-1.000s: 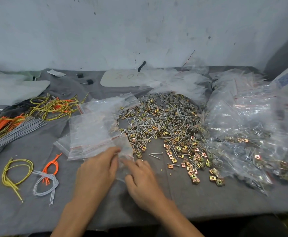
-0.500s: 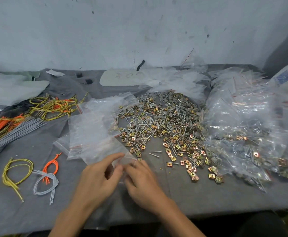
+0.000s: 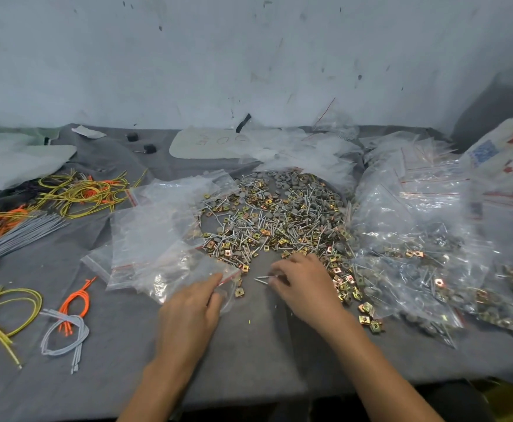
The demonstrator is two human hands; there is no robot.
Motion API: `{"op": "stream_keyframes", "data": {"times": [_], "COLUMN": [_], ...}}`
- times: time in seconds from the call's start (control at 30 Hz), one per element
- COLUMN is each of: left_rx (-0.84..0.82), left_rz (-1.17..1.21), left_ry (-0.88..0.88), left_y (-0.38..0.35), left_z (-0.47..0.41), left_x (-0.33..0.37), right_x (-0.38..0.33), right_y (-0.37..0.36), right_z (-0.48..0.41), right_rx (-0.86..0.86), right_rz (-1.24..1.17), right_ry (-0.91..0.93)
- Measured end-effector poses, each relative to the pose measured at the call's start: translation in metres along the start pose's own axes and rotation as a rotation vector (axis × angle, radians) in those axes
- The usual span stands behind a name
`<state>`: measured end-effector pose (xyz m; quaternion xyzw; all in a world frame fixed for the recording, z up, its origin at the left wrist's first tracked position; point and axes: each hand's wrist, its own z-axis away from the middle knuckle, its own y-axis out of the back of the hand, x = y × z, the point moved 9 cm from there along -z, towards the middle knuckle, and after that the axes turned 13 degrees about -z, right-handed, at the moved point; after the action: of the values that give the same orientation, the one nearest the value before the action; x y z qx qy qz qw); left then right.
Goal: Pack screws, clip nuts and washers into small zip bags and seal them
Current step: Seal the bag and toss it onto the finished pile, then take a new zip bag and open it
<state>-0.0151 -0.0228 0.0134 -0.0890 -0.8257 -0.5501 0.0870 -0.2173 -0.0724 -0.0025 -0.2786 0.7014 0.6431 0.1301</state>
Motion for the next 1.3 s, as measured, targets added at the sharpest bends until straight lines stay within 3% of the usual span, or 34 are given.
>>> {"op": "stream_keyframes", "data": {"times": [0.17,0.47,0.67,0.8,0.87,1.3], "left_rx": [-0.002,-0.004,-0.030,-0.025,-0.021,0.121], "left_rz": [0.082,0.132,0.170,0.203,0.213,0.430], "left_ry": [0.060,0.034,0.079,0.075,0.062,0.127], "left_y": [-0.011,-0.015,-0.015,-0.016,-0.018,-0.010], "left_z": [0.000,0.003,0.003,0.003,0.003,0.001], "left_x": [-0.006,-0.007,-0.010,-0.011,-0.011,-0.026], "right_x": [-0.017,-0.030,-0.038,-0.048,-0.060,-0.109], "right_y": [-0.012,-0.027,-0.020,-0.011,-0.018,-0.041], "right_z": [-0.005,-0.002,0.002,0.010,0.013,-0.011], "right_rx": [-0.076,-0.267,-0.217,-0.121,-0.120,-0.027], "right_rz": [0.196,0.361,0.235,-0.190,-0.291,-0.127], "right_ry": [0.112,0.084,0.105,0.082,0.092,0.198]}}
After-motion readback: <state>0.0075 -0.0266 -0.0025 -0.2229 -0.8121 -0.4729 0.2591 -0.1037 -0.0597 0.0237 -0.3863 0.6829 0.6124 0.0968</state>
